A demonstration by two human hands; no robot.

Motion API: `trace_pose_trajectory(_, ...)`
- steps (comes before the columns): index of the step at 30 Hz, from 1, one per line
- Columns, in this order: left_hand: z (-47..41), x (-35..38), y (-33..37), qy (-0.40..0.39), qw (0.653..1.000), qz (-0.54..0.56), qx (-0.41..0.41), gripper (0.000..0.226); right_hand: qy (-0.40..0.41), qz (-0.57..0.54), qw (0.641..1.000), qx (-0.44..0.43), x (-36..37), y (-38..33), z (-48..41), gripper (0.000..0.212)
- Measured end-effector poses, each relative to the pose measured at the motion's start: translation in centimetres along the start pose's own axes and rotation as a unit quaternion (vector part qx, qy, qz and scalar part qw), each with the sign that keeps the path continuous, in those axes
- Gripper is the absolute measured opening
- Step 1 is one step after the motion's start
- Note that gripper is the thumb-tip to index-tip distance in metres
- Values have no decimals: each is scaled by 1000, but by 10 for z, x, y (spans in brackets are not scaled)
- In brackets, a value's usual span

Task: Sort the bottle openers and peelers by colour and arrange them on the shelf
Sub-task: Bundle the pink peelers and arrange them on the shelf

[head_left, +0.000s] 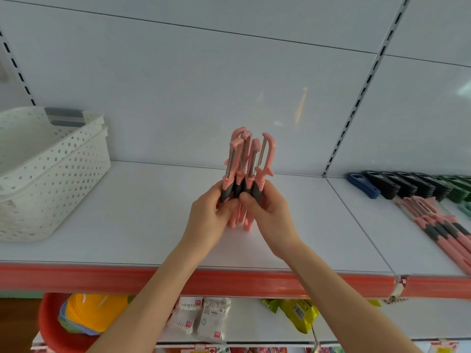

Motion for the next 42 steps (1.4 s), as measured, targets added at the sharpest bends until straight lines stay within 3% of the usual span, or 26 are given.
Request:
trace_pose_trajectory(9, -6, 1, 4, -42, 997, 57, -38, 15, -24, 25, 999, 34, -12, -8, -5, 12)
trace_pose_trajectory(17, -3, 55, 37, -104, 985, 131, -36, 30, -9, 25, 996, 89, -72, -15, 14, 20)
trace_pose_trajectory(24, 22, 142, 60, -148, 972, 171, -59, 23, 27, 43, 991, 124, -159, -5, 57, 13)
trace_pose_trajectory(35, 74, 346, 111, -191, 946, 230, -122, 9, 46, 124, 973, 187, -358, 29, 132, 16)
trace_pose_trajectory(42, 76, 396, 113, -171, 951, 215, -144, 18, 3, 137, 970, 199, -402, 54, 130, 21)
Point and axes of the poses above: each hand's wrist, its own z-axis away from the middle knuckle, its own x-axis out of the palm, y = z × x, the point moved 10 cm from there along -z, towards the middle knuckle, and after that the axes turned 9 degrees about z, right-handed, at the moved point
